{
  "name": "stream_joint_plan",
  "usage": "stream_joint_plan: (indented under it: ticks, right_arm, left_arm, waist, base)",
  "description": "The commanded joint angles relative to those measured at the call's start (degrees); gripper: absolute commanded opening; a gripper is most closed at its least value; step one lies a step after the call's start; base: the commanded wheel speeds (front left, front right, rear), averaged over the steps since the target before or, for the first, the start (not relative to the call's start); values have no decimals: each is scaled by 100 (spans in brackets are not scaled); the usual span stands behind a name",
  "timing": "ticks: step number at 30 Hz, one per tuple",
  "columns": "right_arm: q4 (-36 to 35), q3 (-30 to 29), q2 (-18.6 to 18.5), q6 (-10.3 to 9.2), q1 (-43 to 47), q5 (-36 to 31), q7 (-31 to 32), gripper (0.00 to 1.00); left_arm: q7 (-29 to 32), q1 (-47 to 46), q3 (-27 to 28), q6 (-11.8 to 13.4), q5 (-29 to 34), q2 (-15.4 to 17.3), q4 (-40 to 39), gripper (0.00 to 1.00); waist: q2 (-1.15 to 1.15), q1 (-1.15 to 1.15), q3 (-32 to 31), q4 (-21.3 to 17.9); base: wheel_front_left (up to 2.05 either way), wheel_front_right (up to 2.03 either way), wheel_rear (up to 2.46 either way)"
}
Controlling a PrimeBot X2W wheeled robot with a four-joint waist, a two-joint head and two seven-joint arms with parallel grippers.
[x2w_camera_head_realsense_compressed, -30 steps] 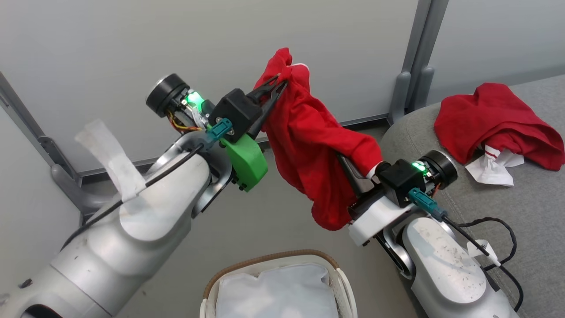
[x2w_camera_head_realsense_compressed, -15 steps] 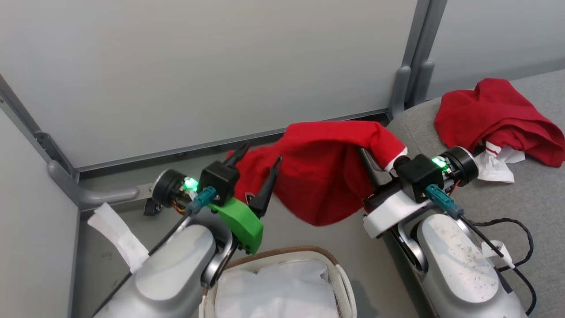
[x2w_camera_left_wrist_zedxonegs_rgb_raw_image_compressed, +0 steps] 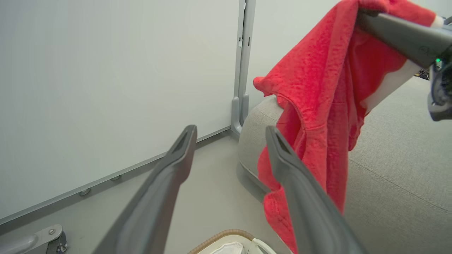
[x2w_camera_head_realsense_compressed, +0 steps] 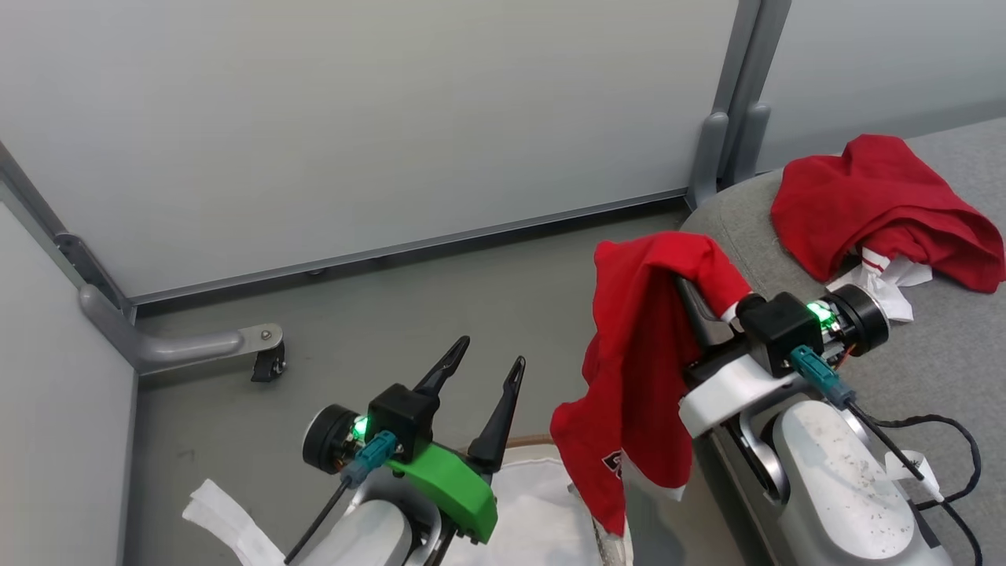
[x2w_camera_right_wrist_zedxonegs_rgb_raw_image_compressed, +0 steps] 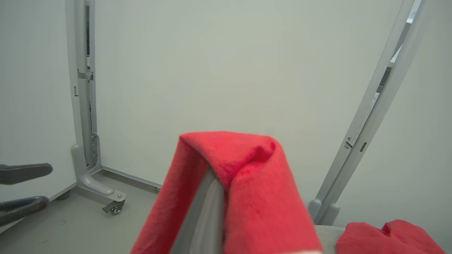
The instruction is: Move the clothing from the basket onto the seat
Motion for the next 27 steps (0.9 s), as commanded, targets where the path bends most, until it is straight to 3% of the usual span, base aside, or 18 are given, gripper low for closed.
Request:
stream_joint_plan:
  ticks: [1,14,27]
  right_arm:
    - [-33,-59,-34,-6,108,-15,-14,0]
    - [-167,-351,-55,-6,293,-103,-14,0]
    - [-323,-487,-162,-6,421,-142,-14,0]
  left_arm:
    - [-18,199,133,-40,75,-21,-42,100]
    - [-19,895,952,-317,684,-330,-119,100]
    - [-20,899,1130,-542,1104,-484,-21,100]
  waist:
    - [0,0,9,-21]
    - [0,0,129,-409]
    - [0,0,493,-1637]
  base:
    - [0,0,0]
    - [0,0,0]
    - [0,0,0]
